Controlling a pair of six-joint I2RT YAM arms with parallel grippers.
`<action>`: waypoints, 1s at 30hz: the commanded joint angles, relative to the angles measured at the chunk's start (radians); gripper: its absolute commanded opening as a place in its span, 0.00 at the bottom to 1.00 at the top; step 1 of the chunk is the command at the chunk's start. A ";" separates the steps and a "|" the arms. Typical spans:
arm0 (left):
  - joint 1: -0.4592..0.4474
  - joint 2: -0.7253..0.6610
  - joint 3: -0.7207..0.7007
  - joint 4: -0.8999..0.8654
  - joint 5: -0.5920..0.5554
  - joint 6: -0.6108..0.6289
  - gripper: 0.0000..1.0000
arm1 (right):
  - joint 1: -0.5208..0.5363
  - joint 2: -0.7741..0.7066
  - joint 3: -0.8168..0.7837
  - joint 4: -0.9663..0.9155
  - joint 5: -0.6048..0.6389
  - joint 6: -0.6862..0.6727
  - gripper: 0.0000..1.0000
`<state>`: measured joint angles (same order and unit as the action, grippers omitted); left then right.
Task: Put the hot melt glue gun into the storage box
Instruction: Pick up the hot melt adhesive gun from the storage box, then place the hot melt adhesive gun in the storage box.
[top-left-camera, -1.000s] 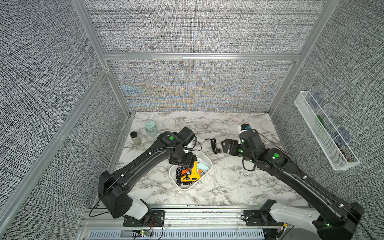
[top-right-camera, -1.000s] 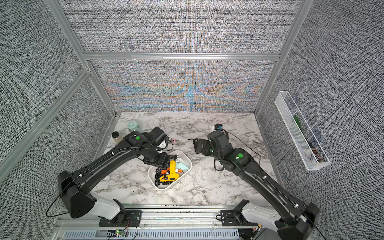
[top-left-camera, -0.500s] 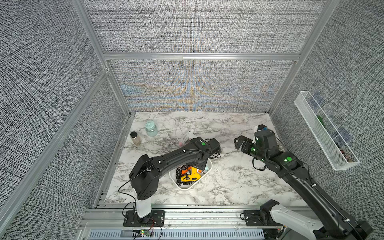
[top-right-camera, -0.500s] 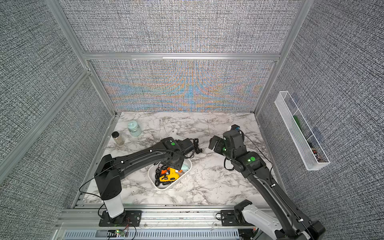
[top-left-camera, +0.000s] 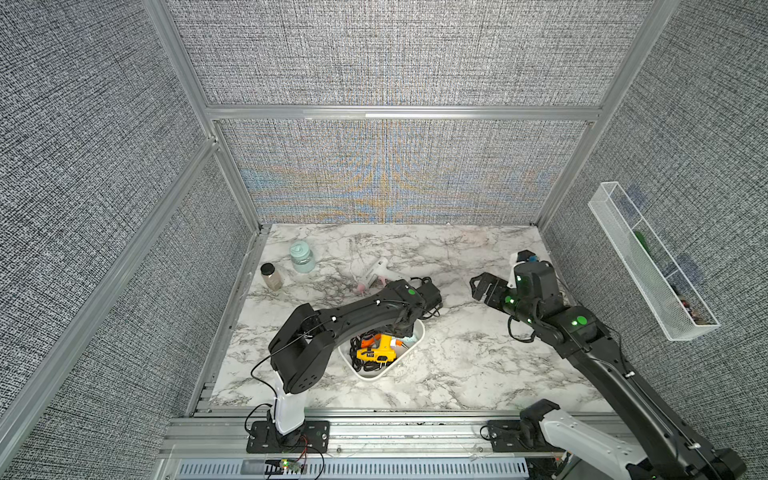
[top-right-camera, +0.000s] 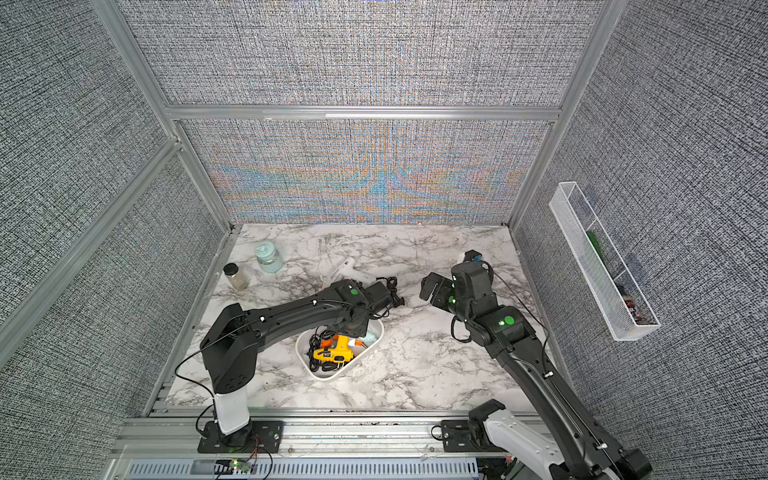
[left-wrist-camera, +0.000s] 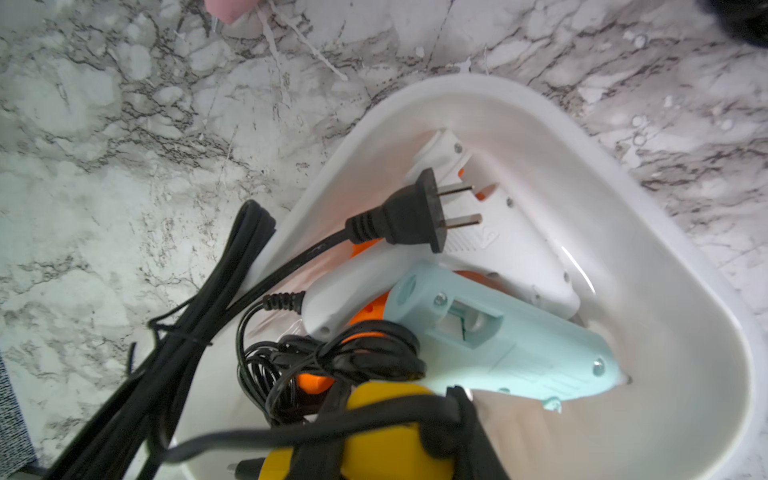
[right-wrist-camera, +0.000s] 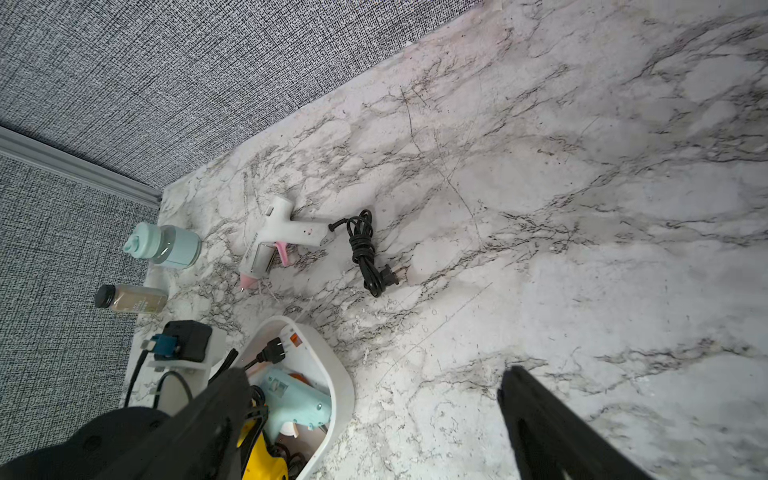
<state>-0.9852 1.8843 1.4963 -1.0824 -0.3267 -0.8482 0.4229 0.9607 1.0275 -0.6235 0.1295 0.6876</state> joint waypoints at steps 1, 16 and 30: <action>0.019 -0.073 -0.030 -0.006 0.002 -0.052 0.04 | -0.002 -0.006 0.002 0.014 -0.006 -0.013 0.99; 0.073 -0.519 0.055 0.016 0.062 -0.446 0.00 | -0.006 -0.025 -0.018 0.031 -0.031 -0.013 0.99; -0.052 -0.724 -0.305 0.181 -0.211 -1.319 0.00 | -0.007 -0.045 -0.014 0.008 -0.039 -0.016 0.99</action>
<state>-1.0241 1.1957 1.2282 -0.9897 -0.3531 -1.8793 0.4149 0.9188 1.0077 -0.6140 0.0956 0.6815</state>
